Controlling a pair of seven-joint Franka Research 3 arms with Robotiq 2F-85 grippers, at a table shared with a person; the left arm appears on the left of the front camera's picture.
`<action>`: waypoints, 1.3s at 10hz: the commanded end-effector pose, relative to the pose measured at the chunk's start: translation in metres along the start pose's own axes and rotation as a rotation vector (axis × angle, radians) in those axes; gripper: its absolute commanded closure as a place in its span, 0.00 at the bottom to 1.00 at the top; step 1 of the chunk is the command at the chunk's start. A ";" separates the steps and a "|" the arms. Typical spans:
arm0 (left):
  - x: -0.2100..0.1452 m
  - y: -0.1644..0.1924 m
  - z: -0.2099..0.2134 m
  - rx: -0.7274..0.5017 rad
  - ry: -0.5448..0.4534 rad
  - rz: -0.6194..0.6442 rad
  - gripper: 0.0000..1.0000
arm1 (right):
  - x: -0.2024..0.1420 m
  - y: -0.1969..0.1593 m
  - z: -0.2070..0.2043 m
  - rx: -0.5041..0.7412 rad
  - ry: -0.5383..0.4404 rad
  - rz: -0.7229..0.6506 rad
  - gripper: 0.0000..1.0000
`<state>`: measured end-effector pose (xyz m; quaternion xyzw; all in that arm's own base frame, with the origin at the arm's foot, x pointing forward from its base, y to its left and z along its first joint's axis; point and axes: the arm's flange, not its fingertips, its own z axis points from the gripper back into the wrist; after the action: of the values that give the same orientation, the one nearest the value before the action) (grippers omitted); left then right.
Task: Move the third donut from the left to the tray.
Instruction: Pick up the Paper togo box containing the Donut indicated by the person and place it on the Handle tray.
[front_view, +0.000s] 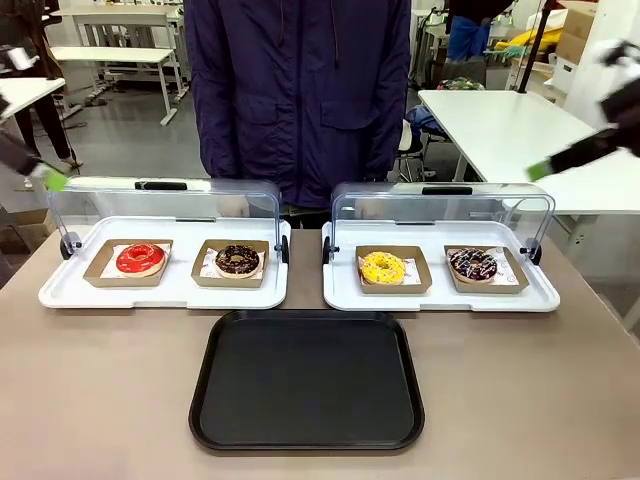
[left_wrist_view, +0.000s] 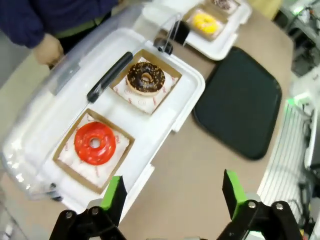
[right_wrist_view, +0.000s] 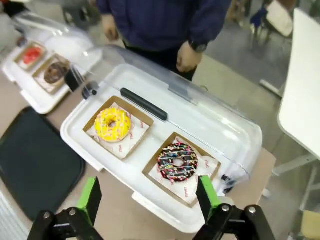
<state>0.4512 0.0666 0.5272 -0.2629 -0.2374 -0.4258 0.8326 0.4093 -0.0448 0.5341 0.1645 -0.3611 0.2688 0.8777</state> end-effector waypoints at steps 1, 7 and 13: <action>-0.032 0.038 0.019 -0.088 -0.088 -0.074 0.00 | -0.036 -0.043 0.022 0.132 -0.098 0.031 0.00; -0.143 0.046 0.057 -0.042 -0.358 -0.154 0.00 | -0.129 -0.087 0.070 0.211 -0.341 0.139 0.00; -0.144 0.035 0.058 -0.019 -0.418 -0.189 0.00 | -0.138 -0.081 0.075 0.219 -0.343 0.160 0.00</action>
<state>0.4015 0.2050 0.4759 -0.3325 -0.4072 -0.4451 0.7250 0.3332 -0.1974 0.4776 0.2803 -0.4787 0.3348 0.7617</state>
